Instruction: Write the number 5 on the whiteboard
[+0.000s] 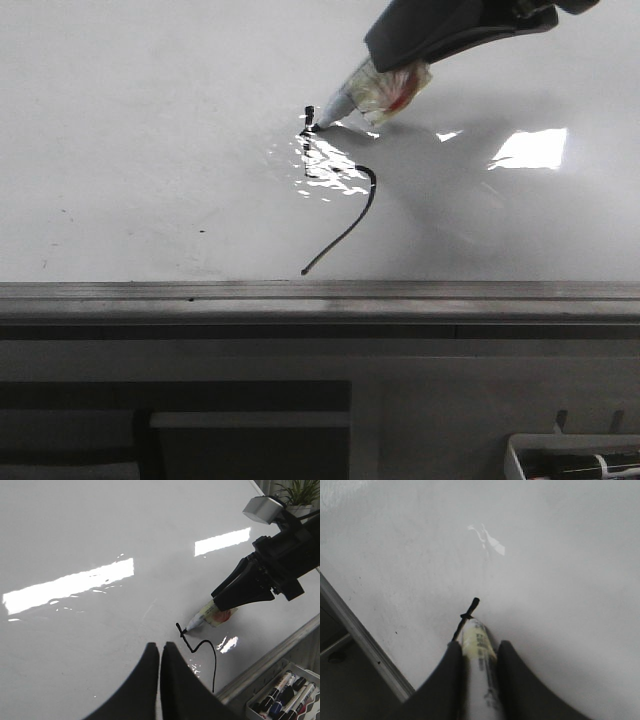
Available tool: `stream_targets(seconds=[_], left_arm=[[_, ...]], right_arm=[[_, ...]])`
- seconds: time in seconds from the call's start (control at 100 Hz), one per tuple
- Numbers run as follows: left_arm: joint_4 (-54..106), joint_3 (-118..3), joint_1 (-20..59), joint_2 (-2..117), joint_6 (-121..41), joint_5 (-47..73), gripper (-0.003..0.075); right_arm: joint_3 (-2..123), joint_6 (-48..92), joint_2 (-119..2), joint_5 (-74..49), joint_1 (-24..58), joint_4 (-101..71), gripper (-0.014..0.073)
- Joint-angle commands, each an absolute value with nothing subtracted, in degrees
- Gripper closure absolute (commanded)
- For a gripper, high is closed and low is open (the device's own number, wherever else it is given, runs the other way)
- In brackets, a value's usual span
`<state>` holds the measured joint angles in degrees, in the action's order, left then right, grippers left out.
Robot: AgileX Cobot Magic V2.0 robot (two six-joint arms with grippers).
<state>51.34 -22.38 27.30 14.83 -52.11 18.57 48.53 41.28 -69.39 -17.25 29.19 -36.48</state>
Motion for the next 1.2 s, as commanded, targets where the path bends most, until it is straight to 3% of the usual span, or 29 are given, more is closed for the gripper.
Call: stream_targets(seconds=[0.0, 0.32, 0.57, 0.64, 0.77, 0.82, 1.0, 1.19], left_arm=[[53.0, -23.9, 27.2, 15.5, -51.5, 15.7, 0.0741], [53.0, -23.9, 27.2, 15.5, -51.5, 15.7, 0.0741], [53.0, -23.9, 27.2, 15.5, -51.5, 15.7, 0.0734], [52.2, -23.9, 27.2, 15.6, -51.5, 16.0, 0.0678], [51.7, -23.9, 27.2, 18.3, -51.5, 18.0, 0.0417], [51.4, -24.0, 27.2, 20.5, -51.5, 19.3, 0.0363], [51.4, -26.8, 27.3, 33.4, -58.6, 25.5, 0.0356], [53.0, -34.5, 27.3, 46.9, -70.0, 34.3, 0.0356]], right_arm=[[50.0, 41.4, -68.5, -14.7, 26.3, -35.4, 0.0633], [48.5, 41.4, -64.9, -16.5, 21.9, -34.8, 0.0632], [49.9, 41.4, -61.7, -19.7, 23.2, -34.8, 0.0634], [50.7, 42.1, -58.4, -20.9, 25.1, -34.8, 0.0634], [50.9, 43.1, -53.8, -24.5, 28.3, -34.3, 0.0634], [50.9, 45.0, -53.2, -27.2, 29.3, -34.1, 0.0634], [50.9, 52.5, -55.0, -34.0, 32.6, -34.1, 0.0634], [50.9, 59.7, -58.1, -32.9, 38.1, -34.1, 0.0634]])
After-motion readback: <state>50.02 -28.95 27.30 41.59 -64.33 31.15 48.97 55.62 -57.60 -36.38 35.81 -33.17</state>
